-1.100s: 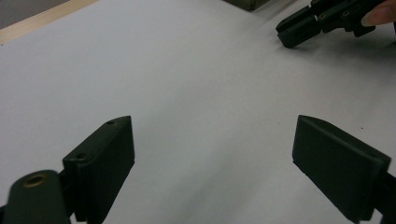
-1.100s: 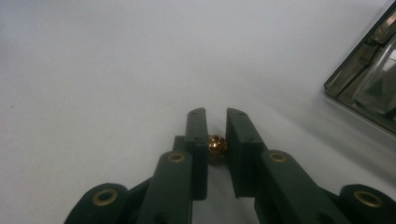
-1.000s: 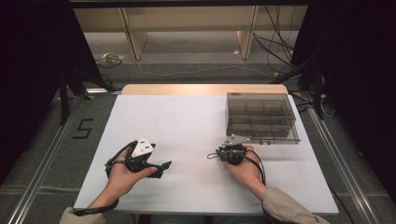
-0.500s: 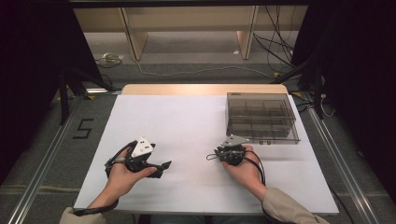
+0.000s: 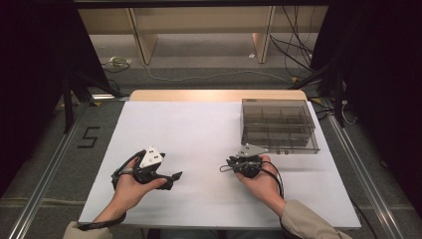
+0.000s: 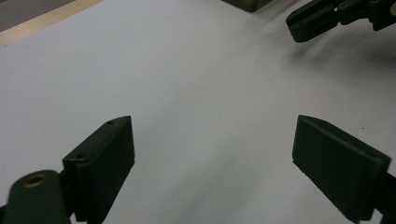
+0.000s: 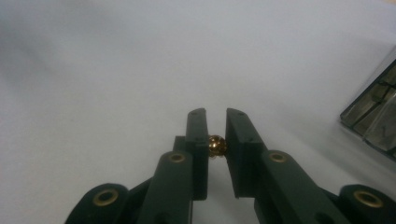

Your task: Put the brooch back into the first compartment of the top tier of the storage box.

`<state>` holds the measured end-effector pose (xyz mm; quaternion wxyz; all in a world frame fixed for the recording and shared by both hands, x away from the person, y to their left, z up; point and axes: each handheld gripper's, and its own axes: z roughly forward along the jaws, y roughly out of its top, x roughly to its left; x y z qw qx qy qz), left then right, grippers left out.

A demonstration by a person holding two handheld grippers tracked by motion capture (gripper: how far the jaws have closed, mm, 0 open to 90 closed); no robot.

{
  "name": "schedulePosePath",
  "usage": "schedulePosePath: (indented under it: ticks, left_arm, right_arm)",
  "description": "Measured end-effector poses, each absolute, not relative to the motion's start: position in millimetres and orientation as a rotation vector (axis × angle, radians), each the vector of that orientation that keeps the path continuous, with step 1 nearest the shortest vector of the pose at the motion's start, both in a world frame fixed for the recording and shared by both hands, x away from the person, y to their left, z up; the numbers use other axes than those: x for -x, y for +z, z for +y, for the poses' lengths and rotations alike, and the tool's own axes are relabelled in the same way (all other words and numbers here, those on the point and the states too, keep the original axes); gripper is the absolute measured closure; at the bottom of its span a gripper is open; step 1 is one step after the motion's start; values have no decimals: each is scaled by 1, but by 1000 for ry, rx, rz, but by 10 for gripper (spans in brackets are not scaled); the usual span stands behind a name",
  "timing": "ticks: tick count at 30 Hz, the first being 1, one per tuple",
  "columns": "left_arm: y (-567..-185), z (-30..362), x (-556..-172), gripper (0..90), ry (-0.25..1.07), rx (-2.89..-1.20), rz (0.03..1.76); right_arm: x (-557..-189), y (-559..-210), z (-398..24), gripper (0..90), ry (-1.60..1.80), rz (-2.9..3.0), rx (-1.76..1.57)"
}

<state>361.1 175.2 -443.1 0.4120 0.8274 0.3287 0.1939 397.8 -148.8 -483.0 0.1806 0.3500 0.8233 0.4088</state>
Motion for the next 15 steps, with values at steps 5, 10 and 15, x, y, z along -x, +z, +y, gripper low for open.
schedulePosePath:
  ticks: [5, 10, 15]
  left_arm:
    - [-443, 175, -361, 130, 489, -2083, 827]
    - [-443, 176, -361, 130, 487, -2080, 830]
    - [-443, 176, -361, 130, 487, -2080, 829]
  right_arm:
    - [-396, -480, -150, 808, 1176, 2332, -974]
    - [-394, -476, -153, 808, 1195, 2339, -964]
    - [-392, -474, -158, 808, 1219, 2337, -969]
